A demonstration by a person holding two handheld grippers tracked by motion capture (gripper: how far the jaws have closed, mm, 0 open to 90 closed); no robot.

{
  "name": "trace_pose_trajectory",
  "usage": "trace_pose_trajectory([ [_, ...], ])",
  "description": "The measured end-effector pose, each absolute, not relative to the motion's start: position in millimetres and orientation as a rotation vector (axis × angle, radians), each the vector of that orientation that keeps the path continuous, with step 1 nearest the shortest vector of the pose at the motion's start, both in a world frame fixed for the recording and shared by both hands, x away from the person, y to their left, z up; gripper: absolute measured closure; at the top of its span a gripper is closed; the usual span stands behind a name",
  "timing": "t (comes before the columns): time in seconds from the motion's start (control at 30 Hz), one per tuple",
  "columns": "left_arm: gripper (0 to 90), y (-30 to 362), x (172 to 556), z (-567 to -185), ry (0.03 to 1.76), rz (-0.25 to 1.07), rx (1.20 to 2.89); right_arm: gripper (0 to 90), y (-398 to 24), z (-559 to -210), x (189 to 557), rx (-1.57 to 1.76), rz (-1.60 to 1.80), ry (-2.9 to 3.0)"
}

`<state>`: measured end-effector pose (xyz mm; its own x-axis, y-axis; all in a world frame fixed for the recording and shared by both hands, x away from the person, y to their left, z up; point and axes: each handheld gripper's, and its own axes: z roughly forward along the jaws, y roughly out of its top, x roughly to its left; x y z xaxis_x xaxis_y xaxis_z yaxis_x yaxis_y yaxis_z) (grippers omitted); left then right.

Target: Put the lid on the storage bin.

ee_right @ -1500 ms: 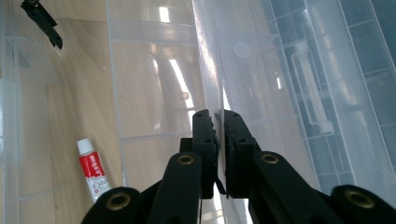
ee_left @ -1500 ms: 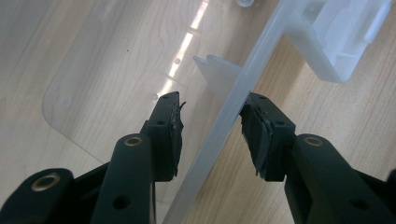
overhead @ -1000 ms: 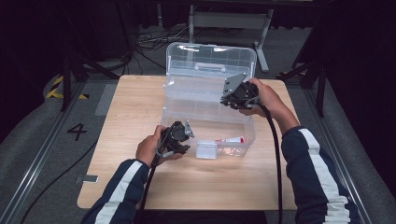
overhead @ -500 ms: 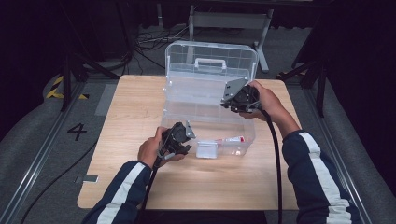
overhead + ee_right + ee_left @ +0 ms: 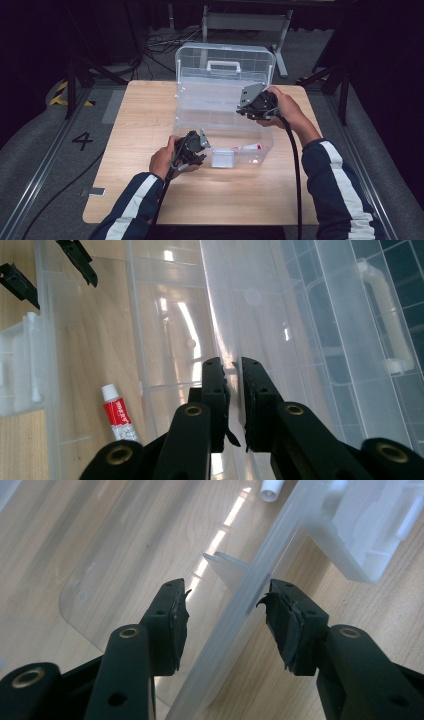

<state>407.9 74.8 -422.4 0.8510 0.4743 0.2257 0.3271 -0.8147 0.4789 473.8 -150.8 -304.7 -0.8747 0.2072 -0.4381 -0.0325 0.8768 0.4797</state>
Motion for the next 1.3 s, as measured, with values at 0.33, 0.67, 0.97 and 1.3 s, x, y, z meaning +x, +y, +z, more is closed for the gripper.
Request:
trace_pose_trajectory([
  [0.33, 50.7, 75, 407, -423, 0.593, 0.481, 2.593, 82.1, -154, -308, 469, 0.145, 0.713, 2.554],
  [0.67, 48.4, 74, 407, -424, 0.584, 0.512, 2.584, 81.0, -157, -312, 463, 0.145, 0.747, 2.559],
  [0.97, 48.2, 75, 408, -425, 0.569, 0.524, 2.582, 80.3, -161, -316, 461, 0.154, 0.8, 2.551],
  [1.3, 47.7, 76, 408, -425, 0.55, 0.53, 2.585, 79.1, -163, -322, 456, 0.168, 0.857, 2.539],
])
